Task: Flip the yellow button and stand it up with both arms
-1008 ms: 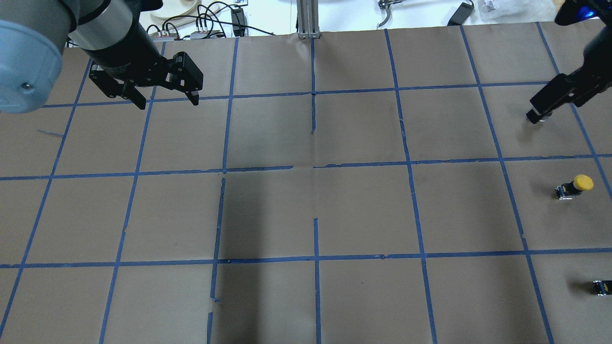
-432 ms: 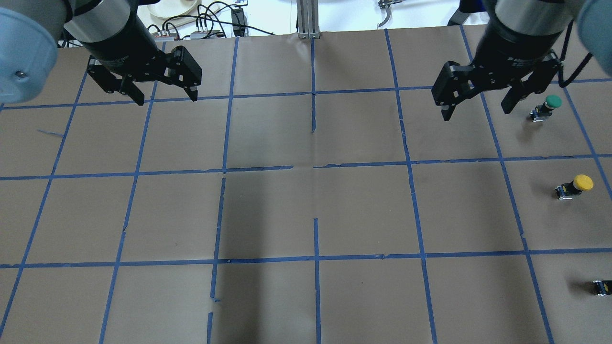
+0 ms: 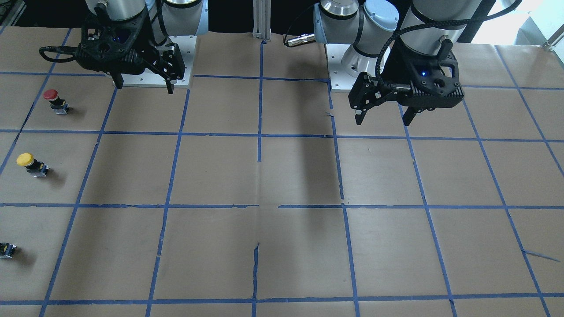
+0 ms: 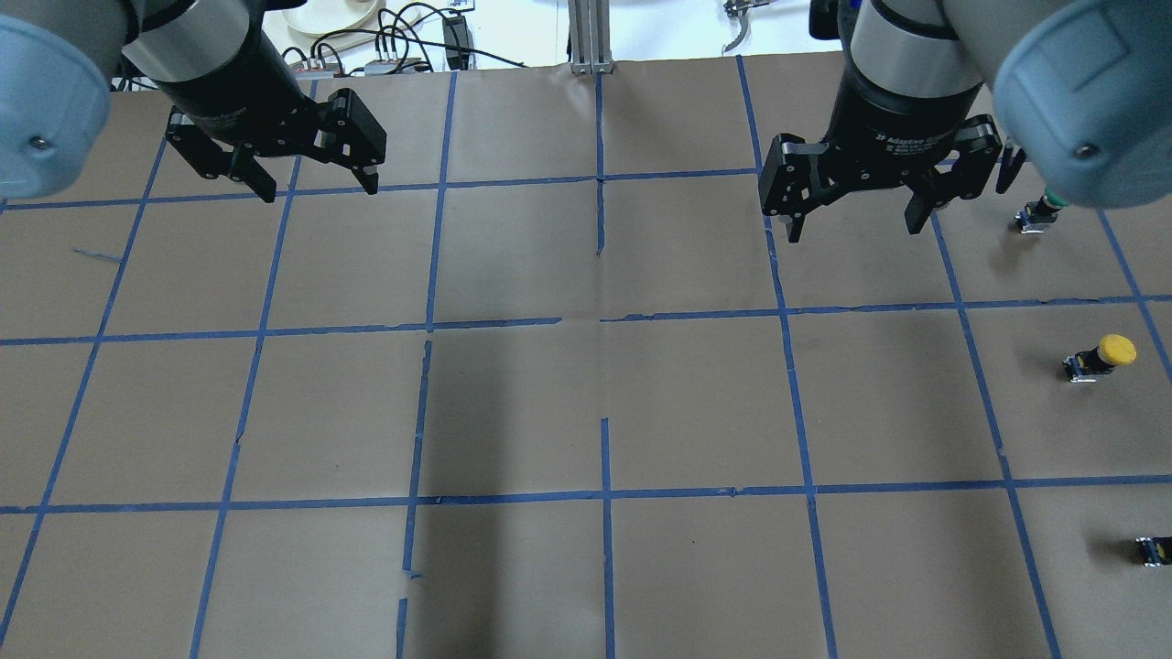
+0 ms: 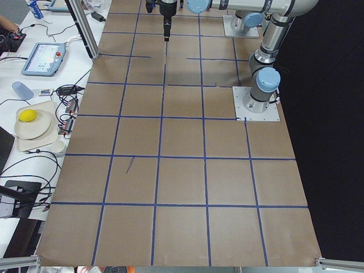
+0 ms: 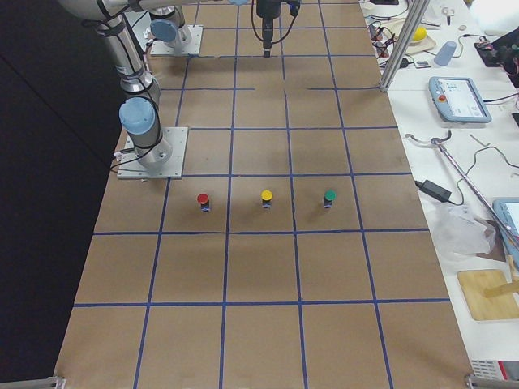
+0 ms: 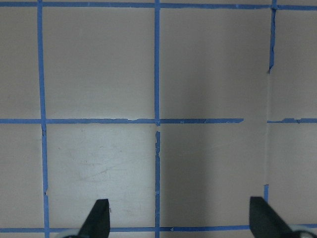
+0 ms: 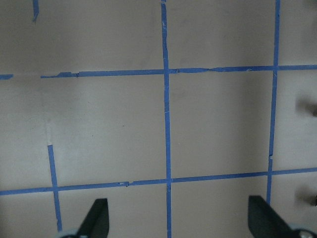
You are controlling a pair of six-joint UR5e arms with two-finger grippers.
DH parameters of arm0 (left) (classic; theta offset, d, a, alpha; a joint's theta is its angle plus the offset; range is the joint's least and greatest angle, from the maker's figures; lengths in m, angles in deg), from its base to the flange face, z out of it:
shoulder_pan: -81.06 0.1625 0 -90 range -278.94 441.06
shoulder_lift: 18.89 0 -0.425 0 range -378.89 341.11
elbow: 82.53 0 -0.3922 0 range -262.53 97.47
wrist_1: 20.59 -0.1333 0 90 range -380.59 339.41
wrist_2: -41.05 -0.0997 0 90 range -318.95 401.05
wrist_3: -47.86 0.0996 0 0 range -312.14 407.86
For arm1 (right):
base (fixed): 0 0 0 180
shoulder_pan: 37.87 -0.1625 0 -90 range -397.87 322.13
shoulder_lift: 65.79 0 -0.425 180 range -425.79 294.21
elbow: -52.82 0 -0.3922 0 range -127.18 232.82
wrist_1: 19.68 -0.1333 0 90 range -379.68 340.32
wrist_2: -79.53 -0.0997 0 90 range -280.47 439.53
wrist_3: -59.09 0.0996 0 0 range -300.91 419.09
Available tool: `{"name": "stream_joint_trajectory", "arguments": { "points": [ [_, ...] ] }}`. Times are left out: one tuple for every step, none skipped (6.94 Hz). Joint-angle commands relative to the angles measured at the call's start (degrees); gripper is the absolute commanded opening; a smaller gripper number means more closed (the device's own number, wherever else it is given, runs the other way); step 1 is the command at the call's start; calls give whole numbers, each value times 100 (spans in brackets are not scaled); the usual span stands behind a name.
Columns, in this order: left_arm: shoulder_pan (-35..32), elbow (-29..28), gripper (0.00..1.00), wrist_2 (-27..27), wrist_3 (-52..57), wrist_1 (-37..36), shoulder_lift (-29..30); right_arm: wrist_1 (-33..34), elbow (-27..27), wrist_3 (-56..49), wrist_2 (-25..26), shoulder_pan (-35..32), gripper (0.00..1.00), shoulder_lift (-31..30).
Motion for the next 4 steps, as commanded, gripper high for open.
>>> {"name": "stream_joint_trajectory", "arguments": {
  "points": [
    [0, 15, 100, 0, 0, 0, -7, 239, -4, 15, -7, -26, 100, -4],
    [0, 7, 100, -9, 0, 17, 1, 239, 4, -2, 1, -17, 100, -4],
    [0, 7, 100, -9, -9, 87, 2, 239, 13, -3, -7, -17, 100, 5],
    [-35, -2, 100, 9, -148, 97, 2, 239, 5, 6, -147, -17, 100, 5]
  ]
}}
